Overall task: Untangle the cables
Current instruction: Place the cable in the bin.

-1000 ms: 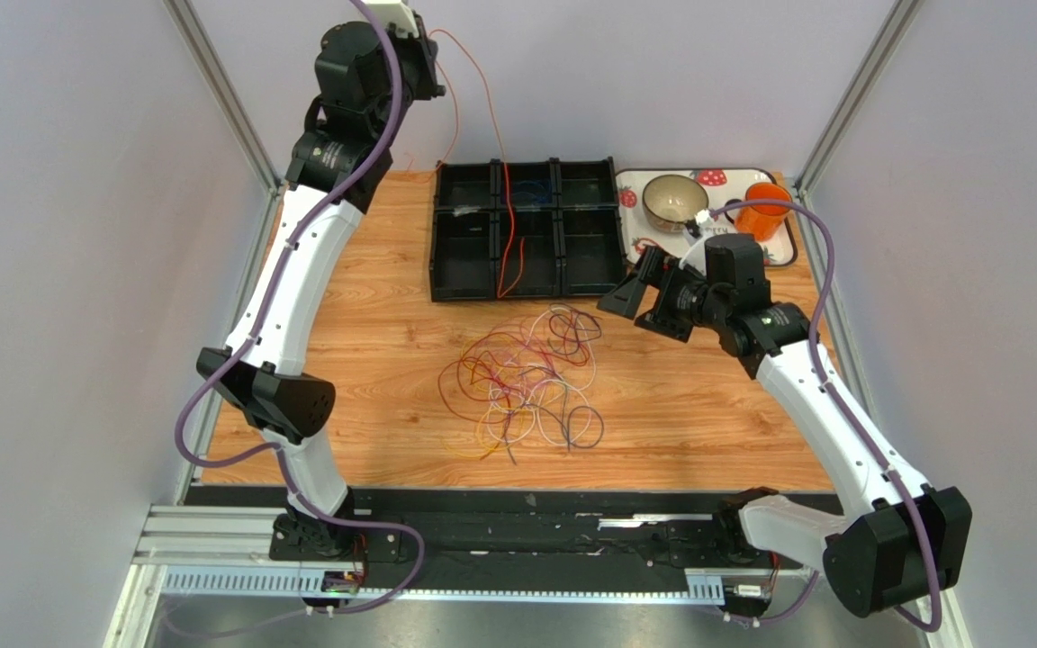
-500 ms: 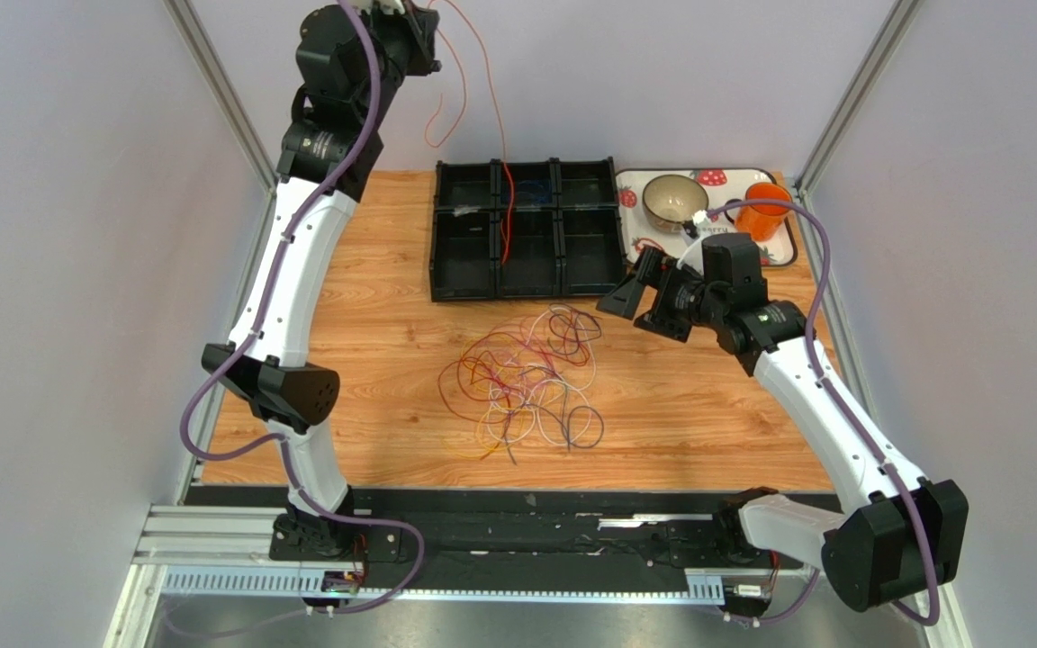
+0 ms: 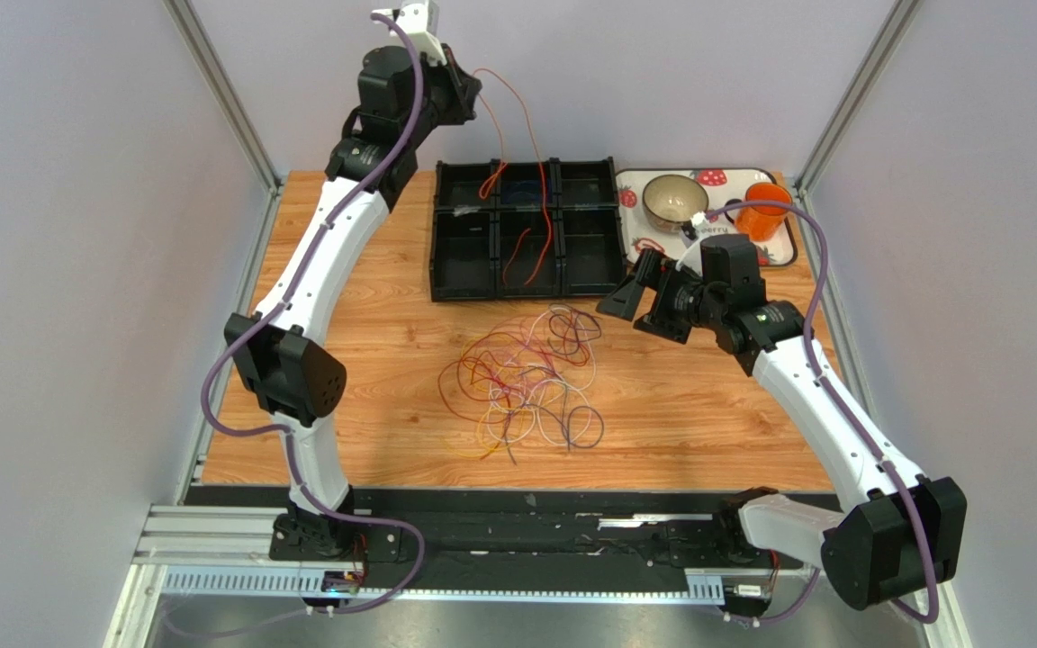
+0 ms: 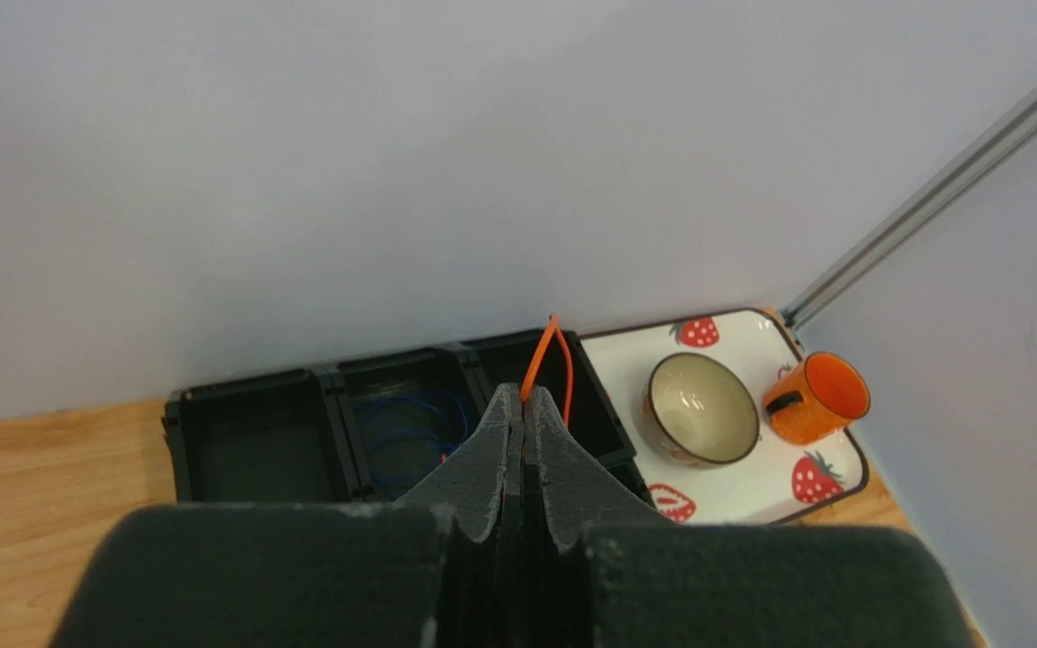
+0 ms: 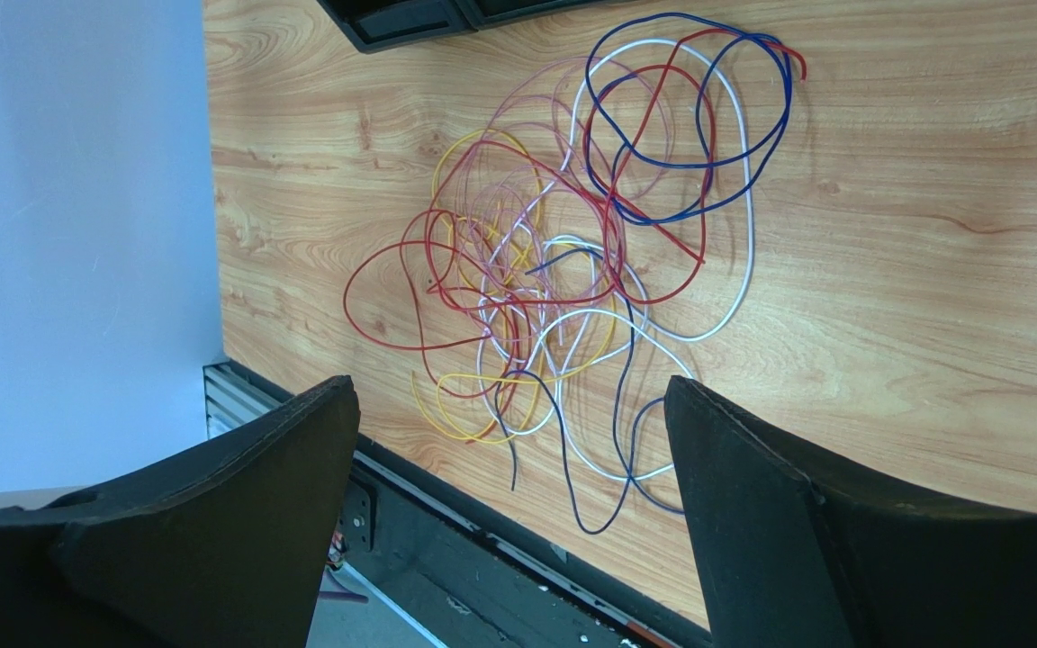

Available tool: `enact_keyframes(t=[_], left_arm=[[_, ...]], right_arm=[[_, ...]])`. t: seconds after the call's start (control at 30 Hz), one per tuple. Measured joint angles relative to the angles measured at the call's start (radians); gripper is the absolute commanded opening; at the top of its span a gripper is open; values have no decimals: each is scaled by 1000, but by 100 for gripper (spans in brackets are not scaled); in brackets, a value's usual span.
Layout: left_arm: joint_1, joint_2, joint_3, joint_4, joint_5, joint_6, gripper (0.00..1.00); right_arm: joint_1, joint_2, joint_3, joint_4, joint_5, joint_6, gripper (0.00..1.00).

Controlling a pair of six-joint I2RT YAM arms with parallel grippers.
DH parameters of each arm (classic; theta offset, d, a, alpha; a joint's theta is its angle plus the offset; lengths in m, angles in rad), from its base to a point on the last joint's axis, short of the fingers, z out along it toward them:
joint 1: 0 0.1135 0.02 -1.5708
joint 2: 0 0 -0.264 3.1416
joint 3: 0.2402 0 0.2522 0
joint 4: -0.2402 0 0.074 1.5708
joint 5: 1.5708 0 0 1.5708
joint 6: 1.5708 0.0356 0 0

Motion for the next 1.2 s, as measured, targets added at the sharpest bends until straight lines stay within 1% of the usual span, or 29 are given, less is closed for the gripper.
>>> enact_keyframes(t=[0.27, 0.47, 0.6, 0.93, 1.2], left_arm=[[-31, 2, -79, 28, -7, -14, 0], [-46, 2, -213, 77, -3, -53, 0], [-62, 3, -291, 79, -3, -68, 0], [-88, 21, -303, 127, 2, -93, 0], [-87, 143, -303, 190, 24, -93, 0]], right_arm=[[0, 0, -12, 0, 0, 0, 87], [0, 0, -17, 0, 0, 0, 87], [0, 0, -23, 1, -1, 0, 87], [0, -1, -32, 1, -1, 0, 87], [0, -2, -46, 2, -1, -4, 86]])
